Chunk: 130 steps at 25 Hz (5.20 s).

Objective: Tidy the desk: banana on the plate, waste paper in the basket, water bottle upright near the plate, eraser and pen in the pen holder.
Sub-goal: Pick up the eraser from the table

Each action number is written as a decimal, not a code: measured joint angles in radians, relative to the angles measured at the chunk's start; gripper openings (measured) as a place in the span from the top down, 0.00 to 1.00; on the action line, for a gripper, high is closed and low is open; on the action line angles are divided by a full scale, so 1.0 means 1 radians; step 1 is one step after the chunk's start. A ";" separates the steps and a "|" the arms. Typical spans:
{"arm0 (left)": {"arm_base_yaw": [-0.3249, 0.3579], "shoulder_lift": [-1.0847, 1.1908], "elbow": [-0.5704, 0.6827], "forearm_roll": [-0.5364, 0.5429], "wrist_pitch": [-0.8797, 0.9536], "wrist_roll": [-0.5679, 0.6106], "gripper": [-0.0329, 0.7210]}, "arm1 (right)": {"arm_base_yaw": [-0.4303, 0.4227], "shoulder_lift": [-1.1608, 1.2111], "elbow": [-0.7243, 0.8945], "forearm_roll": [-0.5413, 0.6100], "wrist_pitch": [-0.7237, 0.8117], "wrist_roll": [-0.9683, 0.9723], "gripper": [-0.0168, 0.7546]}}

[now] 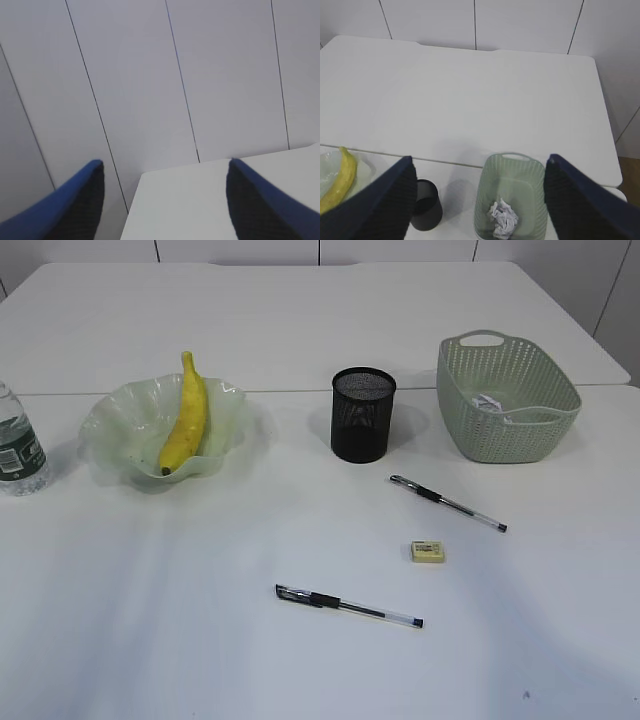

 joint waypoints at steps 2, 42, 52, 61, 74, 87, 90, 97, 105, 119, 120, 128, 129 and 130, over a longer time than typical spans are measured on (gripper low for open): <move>0.000 0.000 0.000 0.000 0.000 0.000 0.24 | 0.000 -0.032 0.043 -0.003 0.000 -0.005 0.22; 0.000 0.000 0.000 0.007 0.002 0.000 0.24 | 0.047 -0.465 1.137 -0.041 -0.313 -0.300 0.24; 0.000 0.000 0.000 0.007 0.002 0.000 0.24 | 0.055 -0.412 1.202 -0.037 -0.357 -0.330 0.27; 0.000 0.000 0.000 0.008 0.009 0.000 0.24 | 0.055 -0.360 1.203 -0.037 -0.367 -0.432 0.28; 0.000 0.000 0.000 0.009 0.039 0.000 0.24 | 0.055 -0.258 1.203 -0.037 -0.371 -0.527 0.28; 0.000 0.000 0.000 0.009 0.068 0.000 0.24 | 0.055 -0.168 1.203 0.014 -0.407 -0.760 0.28; 0.000 0.000 0.000 0.009 0.081 0.000 0.24 | 0.055 -0.148 1.203 0.054 -0.421 -0.870 0.28; 0.000 0.000 0.000 0.038 0.092 0.000 0.24 | 0.055 -0.103 1.203 0.146 -0.430 -1.155 0.28; 0.000 0.000 0.000 0.041 0.120 0.000 0.24 | 0.059 -0.041 1.203 0.294 -0.454 -1.294 0.28; 0.000 0.000 0.000 0.041 0.122 0.000 0.24 | 0.178 0.119 1.203 0.305 -0.516 -1.398 0.28; 0.000 0.000 0.000 0.041 0.122 0.000 0.24 | 0.180 0.129 1.203 0.310 -0.516 -1.398 0.28; 0.000 0.000 0.000 0.041 0.122 0.000 0.24 | 0.213 0.190 1.203 0.347 -0.583 -1.428 0.28; 0.000 0.000 0.000 0.041 0.122 0.000 0.24 | 0.221 0.190 1.203 0.351 -0.599 -1.443 0.28; 0.000 0.000 0.000 0.041 0.124 0.000 0.24 | 0.228 0.190 1.203 0.354 -0.616 -1.452 0.28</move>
